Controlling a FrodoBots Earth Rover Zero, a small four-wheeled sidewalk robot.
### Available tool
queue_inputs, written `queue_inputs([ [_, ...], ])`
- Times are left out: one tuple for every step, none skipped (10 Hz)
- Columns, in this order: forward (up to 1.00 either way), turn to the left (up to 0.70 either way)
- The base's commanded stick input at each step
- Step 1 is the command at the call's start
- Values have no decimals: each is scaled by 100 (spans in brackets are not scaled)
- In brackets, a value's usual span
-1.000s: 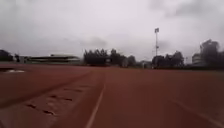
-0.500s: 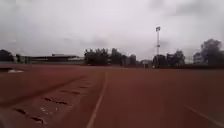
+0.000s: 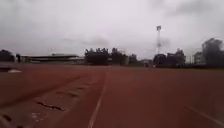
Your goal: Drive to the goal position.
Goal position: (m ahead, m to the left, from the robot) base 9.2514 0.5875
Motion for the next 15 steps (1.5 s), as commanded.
queue_inputs([
  [50, 0],
  [50, 0],
  [50, 0],
  [50, 0],
  [50, -11],
  [50, -23],
  [50, -34],
  [50, -36],
  [50, -29],
  [50, -18],
  [50, -4],
  [50, 0],
  [50, 0],
  [50, 0],
  [50, 0],
])
